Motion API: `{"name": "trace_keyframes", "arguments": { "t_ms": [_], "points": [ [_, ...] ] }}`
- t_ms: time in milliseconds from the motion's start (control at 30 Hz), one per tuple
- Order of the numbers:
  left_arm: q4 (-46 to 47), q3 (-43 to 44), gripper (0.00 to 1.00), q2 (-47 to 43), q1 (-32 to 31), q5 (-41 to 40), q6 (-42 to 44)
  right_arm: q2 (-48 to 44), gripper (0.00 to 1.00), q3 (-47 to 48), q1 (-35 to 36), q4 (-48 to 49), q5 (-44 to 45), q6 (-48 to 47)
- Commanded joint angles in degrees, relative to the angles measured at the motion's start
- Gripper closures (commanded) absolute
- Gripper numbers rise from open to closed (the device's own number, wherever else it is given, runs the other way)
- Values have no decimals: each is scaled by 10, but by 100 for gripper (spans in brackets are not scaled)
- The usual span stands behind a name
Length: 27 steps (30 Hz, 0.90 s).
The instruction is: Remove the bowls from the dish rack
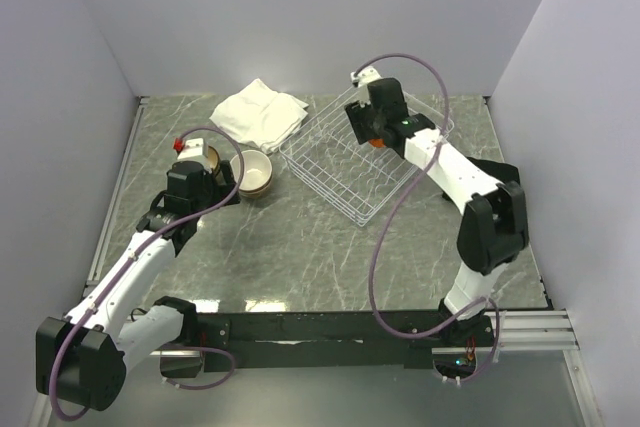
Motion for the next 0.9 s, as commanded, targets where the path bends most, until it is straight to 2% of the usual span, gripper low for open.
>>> {"name": "trace_keyframes", "arguments": {
  "t_ms": [0, 367, 533, 733, 867],
  "points": [
    [29, 8, 0, -12, -2, 40, 12, -84, 61, -30, -1, 29, -101, 103],
    [89, 69, 1, 32, -18, 148, -39, -209, 60, -164, -2, 149, -291, 317],
    [139, 106, 1, 77, -55, 185, -75, -264, 60, -262, -1, 274, -375, 412],
    [207, 121, 1, 120, -87, 229, -109, -301, 60, -342, -2, 391, -426, 535],
    [236, 115, 1, 141, -101, 254, -125, -317, 60, -380, -2, 455, -445, 578]
  ]
}}
